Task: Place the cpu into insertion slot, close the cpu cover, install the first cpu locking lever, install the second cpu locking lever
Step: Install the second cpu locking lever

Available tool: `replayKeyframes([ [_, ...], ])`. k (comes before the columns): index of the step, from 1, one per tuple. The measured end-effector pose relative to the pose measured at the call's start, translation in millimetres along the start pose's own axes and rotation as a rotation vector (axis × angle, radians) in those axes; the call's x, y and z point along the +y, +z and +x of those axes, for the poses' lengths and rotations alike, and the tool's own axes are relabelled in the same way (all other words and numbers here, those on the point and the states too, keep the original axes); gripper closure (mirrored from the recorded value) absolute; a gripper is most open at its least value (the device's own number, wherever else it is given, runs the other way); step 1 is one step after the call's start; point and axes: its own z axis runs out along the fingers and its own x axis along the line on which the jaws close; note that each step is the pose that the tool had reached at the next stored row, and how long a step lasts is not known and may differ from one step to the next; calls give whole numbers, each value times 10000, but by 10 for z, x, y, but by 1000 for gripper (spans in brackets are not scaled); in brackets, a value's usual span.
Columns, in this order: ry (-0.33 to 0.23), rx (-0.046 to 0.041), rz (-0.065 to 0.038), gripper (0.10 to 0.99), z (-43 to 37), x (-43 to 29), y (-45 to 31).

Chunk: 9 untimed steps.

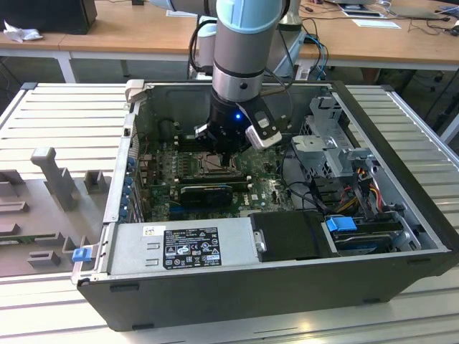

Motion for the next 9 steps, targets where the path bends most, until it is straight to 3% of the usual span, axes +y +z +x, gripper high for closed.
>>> replayKeyframes([
  [2, -4, -7, -133, 980, 5, -65, -7],
  [4, -7, -18, -328, 980, 47, -100, -9],
  [9, -97, -19, -529, 980, 262, -169, 12],
])
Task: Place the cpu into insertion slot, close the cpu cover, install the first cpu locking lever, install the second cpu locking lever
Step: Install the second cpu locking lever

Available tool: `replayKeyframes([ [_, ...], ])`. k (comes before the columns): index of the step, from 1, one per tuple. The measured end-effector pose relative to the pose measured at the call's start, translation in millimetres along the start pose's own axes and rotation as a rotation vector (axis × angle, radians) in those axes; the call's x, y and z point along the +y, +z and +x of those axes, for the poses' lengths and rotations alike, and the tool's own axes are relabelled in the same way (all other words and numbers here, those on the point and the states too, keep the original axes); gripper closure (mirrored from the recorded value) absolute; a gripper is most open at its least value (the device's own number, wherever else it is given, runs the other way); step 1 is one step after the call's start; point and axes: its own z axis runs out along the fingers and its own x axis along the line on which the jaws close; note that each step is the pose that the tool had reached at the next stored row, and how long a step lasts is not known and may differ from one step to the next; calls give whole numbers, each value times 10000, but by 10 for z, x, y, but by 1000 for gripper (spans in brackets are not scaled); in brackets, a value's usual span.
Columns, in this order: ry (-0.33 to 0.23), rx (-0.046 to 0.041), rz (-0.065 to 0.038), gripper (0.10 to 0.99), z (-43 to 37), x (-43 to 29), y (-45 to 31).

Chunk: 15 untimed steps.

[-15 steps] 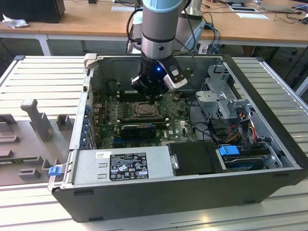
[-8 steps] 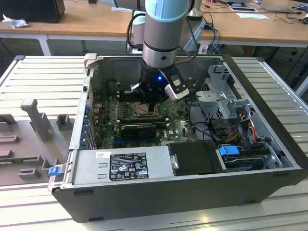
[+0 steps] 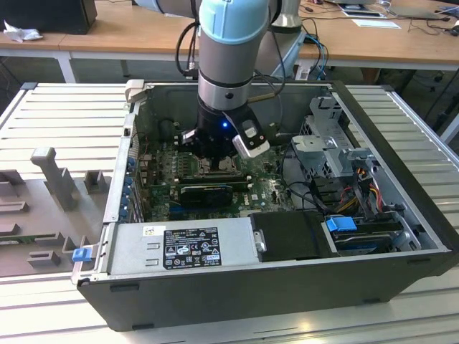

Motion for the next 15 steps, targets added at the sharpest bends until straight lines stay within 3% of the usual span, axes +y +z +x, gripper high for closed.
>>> replayKeyframes([
  [4, -124, 2, -244, 980, 44, -11, 68],
  [7, -217, 16, -262, 980, 55, -24, 153],
  [10, -269, 14, -383, 980, 106, -46, 188],
  [13, -289, 6, -540, 980, 170, -88, 205],
  [15, -299, -10, -748, 980, 195, -160, 205],
])
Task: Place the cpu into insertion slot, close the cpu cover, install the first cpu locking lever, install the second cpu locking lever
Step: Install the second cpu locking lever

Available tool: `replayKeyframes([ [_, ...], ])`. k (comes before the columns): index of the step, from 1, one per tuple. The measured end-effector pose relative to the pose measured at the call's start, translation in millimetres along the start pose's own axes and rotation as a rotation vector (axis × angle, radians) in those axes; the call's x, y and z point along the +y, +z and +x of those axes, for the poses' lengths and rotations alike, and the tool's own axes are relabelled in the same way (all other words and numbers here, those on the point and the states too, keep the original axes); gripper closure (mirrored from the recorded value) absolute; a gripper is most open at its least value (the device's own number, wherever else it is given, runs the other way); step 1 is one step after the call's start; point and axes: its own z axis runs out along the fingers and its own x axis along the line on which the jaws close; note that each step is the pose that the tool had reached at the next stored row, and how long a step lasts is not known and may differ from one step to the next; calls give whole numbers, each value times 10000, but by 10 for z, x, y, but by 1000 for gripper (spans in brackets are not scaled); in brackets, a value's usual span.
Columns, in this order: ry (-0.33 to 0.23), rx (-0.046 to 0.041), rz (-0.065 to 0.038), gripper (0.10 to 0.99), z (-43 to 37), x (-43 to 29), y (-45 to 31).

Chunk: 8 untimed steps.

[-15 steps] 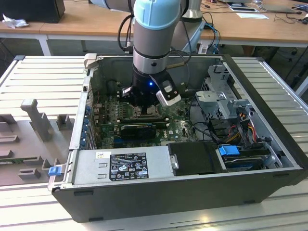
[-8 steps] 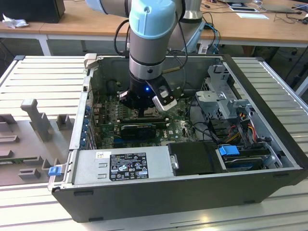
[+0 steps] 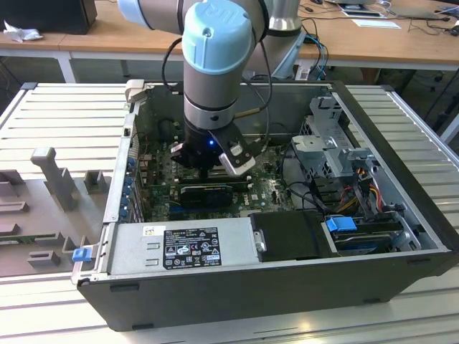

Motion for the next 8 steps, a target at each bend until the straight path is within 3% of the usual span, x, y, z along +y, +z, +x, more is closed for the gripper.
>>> replayKeyframes([
  [2, -7, -17, -184, 980, 7, -32, 2],
  [4, -15, -44, -435, 980, 43, -54, 25],
  [6, -22, -62, -514, 980, 119, -52, 35],
  [8, -25, -73, -614, 980, 130, -55, 58],
])
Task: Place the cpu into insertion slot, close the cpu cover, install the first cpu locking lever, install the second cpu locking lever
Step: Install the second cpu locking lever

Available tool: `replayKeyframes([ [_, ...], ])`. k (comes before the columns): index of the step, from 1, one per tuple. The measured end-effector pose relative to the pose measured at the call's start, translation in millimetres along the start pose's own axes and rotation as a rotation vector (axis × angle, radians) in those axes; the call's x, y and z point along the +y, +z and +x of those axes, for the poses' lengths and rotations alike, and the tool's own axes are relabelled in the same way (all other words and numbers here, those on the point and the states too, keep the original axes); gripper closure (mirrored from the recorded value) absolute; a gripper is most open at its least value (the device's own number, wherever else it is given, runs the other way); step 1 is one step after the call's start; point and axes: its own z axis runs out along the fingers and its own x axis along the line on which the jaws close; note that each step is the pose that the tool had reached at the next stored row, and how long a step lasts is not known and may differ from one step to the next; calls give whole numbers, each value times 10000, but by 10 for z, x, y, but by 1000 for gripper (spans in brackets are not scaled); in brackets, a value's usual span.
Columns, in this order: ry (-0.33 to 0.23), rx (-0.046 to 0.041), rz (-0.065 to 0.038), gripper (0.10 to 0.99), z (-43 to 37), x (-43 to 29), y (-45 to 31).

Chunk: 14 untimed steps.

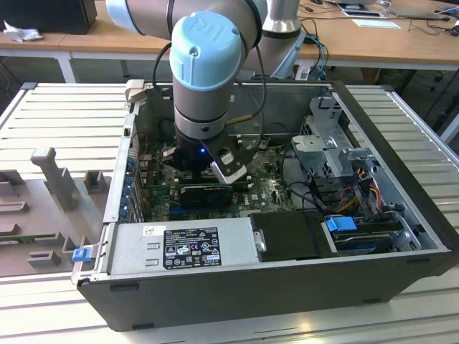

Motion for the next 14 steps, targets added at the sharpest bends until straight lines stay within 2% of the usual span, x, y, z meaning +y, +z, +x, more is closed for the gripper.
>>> replayKeyframes([
  [2, -2, -4, -32, 980, -1, -2, 16],
  [4, -4, -4, -72, 980, -8, 44, 99],
  [5, -3, -8, -76, 980, -7, 46, 94],
  [6, -3, -7, -77, 980, -6, 75, -3],
  [9, -3, -7, -76, 980, -6, 110, -119],
  [11, -3, -7, -76, 980, -6, 123, -164],
  [14, -4, -7, -70, 980, -6, 124, -167],
])
